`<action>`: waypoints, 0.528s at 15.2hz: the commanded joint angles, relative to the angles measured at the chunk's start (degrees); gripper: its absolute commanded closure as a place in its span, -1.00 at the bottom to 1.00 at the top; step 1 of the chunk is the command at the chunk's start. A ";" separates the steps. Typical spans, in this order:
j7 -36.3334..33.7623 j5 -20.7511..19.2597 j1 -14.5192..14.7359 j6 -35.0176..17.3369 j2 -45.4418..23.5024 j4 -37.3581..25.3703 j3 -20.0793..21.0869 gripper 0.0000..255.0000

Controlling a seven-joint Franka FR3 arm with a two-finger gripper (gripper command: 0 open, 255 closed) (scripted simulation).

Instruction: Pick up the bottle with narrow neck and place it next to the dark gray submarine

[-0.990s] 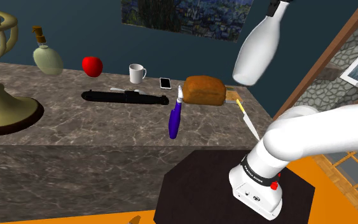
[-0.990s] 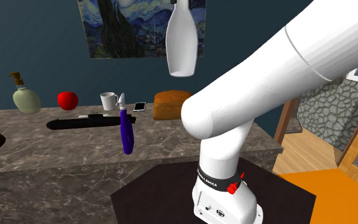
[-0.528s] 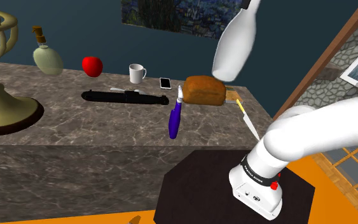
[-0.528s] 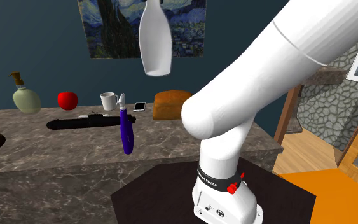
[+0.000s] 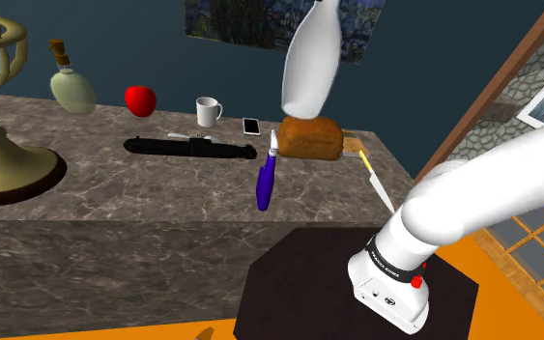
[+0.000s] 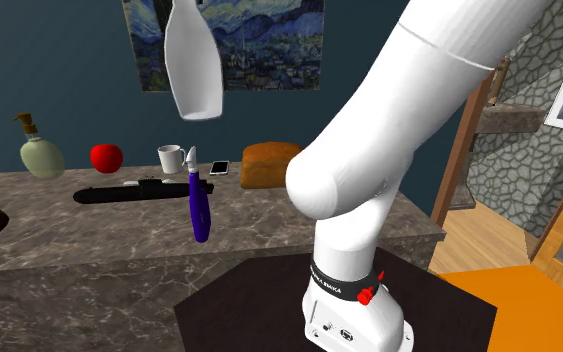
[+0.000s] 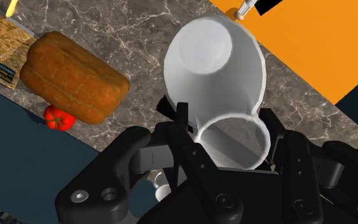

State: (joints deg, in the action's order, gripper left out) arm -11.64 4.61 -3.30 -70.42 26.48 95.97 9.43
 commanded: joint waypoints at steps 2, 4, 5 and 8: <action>-3.94 0.47 0.49 -0.96 -4.84 -4.10 3.21 1.00; -6.54 0.32 0.89 -1.25 -8.45 -7.50 5.31 1.00; -7.86 0.11 1.11 -1.32 -10.36 -9.36 6.39 1.00; -11.99 -1.13 2.06 -1.15 -16.64 -15.73 9.63 1.00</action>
State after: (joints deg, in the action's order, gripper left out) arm -22.13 3.89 -1.58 -72.07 11.92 82.78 17.97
